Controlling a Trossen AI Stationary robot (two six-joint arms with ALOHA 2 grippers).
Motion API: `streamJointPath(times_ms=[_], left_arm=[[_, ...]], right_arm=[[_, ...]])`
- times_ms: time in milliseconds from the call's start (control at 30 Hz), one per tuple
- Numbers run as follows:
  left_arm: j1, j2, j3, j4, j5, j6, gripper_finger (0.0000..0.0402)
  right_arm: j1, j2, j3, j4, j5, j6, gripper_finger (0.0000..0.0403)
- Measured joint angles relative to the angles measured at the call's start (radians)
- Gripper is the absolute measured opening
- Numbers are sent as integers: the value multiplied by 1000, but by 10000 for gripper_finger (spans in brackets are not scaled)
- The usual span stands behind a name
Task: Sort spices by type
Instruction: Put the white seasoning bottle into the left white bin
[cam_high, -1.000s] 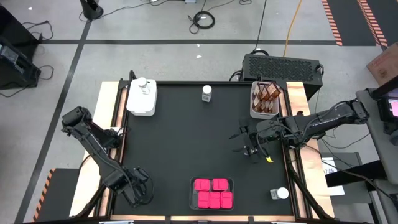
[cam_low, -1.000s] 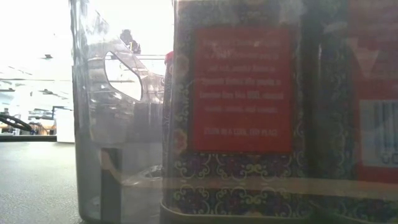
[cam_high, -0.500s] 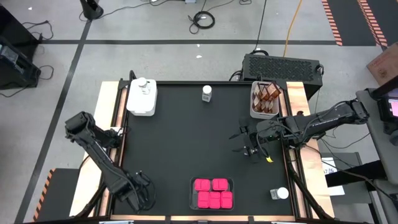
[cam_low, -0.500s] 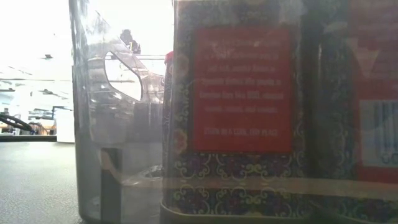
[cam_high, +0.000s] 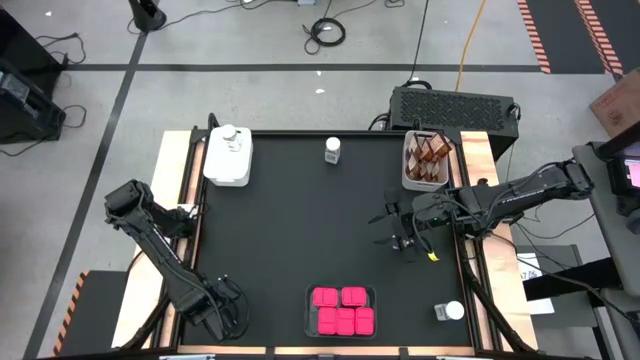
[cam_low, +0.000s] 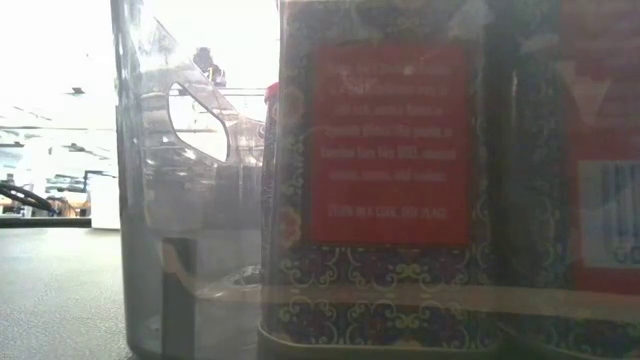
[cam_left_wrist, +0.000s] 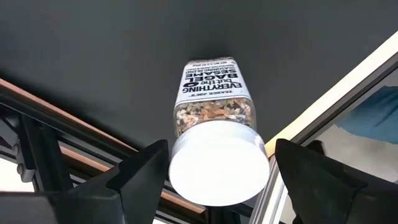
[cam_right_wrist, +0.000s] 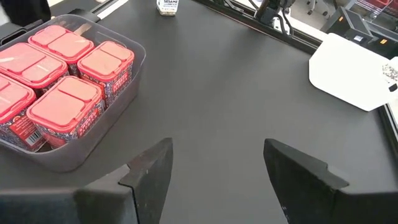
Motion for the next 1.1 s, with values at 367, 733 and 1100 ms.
streamJointPath(times_ms=[367, 733, 1100], left_arm=[[0, 0, 0, -4, -3, 0, 297], [0, 0, 0, -26, -4, 0, 271], [0, -1, 0, -25, -4, 3, 212]], right_arm=[[0, 0, 0, 0, 0, 0, 247], [0, 0, 0, 0, 0, -2, 247], [0, 0, 0, 0, 0, -3, 247]])
